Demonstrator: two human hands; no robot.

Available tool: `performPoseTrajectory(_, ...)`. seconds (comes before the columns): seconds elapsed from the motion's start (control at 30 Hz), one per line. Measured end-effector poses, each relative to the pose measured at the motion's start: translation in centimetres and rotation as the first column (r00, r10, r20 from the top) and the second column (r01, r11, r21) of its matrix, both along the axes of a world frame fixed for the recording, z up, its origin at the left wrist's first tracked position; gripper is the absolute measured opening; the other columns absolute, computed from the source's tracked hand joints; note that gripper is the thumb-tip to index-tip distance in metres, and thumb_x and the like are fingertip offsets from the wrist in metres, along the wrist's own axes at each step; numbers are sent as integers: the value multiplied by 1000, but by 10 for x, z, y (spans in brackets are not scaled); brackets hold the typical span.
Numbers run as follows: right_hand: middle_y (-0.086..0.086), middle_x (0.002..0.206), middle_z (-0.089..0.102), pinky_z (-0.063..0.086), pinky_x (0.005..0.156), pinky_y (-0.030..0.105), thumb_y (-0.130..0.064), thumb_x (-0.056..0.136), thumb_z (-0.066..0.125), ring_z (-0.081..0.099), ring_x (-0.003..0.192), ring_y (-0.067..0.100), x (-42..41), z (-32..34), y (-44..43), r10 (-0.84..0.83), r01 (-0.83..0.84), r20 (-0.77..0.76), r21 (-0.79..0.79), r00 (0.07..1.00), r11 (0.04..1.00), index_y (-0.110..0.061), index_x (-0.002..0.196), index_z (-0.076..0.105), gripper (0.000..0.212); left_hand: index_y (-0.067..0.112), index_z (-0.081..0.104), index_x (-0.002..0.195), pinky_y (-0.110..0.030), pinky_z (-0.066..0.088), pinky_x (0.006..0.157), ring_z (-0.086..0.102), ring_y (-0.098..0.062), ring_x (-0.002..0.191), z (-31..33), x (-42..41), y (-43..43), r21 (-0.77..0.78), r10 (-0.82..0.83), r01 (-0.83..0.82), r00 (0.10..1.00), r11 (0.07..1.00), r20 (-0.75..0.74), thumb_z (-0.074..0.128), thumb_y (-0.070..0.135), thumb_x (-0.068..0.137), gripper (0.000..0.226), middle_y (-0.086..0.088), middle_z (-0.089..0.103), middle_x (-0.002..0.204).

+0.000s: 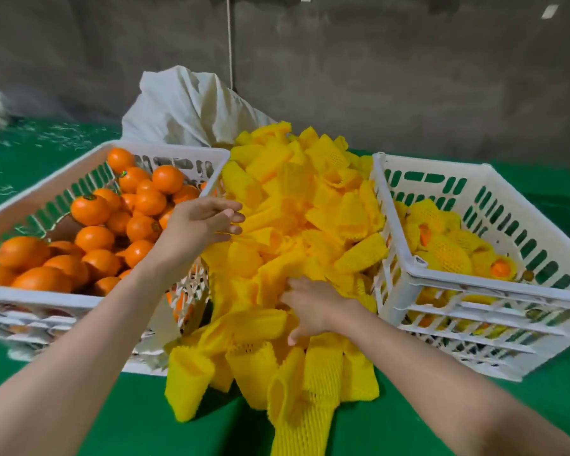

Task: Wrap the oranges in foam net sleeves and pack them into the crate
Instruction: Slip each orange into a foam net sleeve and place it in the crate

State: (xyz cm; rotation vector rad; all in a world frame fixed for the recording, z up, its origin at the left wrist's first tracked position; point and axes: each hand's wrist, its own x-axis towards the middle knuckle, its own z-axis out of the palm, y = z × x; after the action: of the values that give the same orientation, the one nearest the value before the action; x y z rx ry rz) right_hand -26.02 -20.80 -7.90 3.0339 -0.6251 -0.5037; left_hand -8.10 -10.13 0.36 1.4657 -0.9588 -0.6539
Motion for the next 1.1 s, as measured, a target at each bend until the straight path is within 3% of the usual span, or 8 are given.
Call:
performPoseTrajectory(0.13, 14, 123, 55, 42, 86, 36, -25, 87, 61, 50, 118, 30, 8, 10, -16, -129, 136, 254, -9, 959, 991, -9, 114, 57, 31, 19, 69, 94, -30, 54, 75, 70, -13, 79, -11, 16, 22, 4, 59, -59, 997, 998, -53, 59, 13, 92, 12, 2, 74, 86)
performPoseTrajectory(0.3, 5, 73, 49, 22, 61, 32, -15, 81, 71, 45, 70, 19, 4, 72, -13, -221, 46, 733, 251, 644, 967, 1, 79, 56, 22, 24, 66, 102, -28, 51, 82, 64, -5, 95, -15, 8, 30, 78, -19, 15, 998, 997, 55, 63, 20, 89, 14, 6, 68, 106)
performPoseTrajectory(0.37, 4, 74, 50, 28, 61, 29, -11, 80, 71, 43, 69, 15, 4, 87, 6, -183, -19, 809, 233, 559, 972, 3, 79, 58, 18, 29, 57, 114, -27, 47, 85, 54, -5, 108, -13, -3, 26, 133, -81, 67, 992, 989, 100, 63, 35, 86, 29, 12, 55, 121)
performPoseTrajectory(0.53, 16, 95, 49, 40, 69, 34, -5, 79, 63, 50, 82, 27, 12, 91, 44, -45, -47, 746, 102, 665, 994, 0, 90, 64, 12, 33, 49, 121, -35, 52, 86, 53, -12, 113, -6, -30, 15, 118, -212, 258, 928, 959, -305, 66, 64, 55, 75, 14, 52, 121)
performPoseTrajectory(0.7, 17, 85, 62, 34, 76, 20, -23, 84, 41, 48, 78, 14, 14, 103, 50, -322, -49, 683, 464, 656, 885, -23, 75, 66, 27, 14, 53, 127, -48, 45, 95, 55, -31, 115, -12, -22, 6, 142, -125, 197, 906, 970, -404, 72, 34, 64, 68, -14, 53, 130)
performPoseTrajectory(0.83, -4, 52, 37, 26, 58, 34, -27, 93, 56, 37, 57, 18, 16, 99, 39, -364, 158, 761, 333, 537, 930, -21, 54, 43, 42, 21, 56, 99, -45, 50, 80, 53, -17, 91, -18, -26, 3, 166, -85, 147, 940, 975, -330, 64, 18, 82, 19, 11, 51, 102)
performPoseTrajectory(0.93, 6, 90, 65, 43, 76, 33, -20, 83, 68, 58, 89, 24, 18, 94, 36, -329, 261, 743, 212, 583, 942, -16, 89, 72, 8, 14, 63, 83, -54, 45, 93, 50, -15, 94, -19, -29, -1, 179, -17, 73, 954, 981, -298, 63, 21, 85, 8, 12, 48, 98)
performPoseTrajectory(1.1, 5, 102, 64, 48, 80, 40, -23, 79, 72, 60, 96, 26, 17, 93, 39, -285, 249, 803, 177, 523, 952, -21, 100, 70, 21, 8, 59, 75, -45, 43, 84, 49, -21, 92, -13, -29, -2, 191, 21, 26, 970, 981, -243, 61, 23, 87, 20, -3, 49, 98)
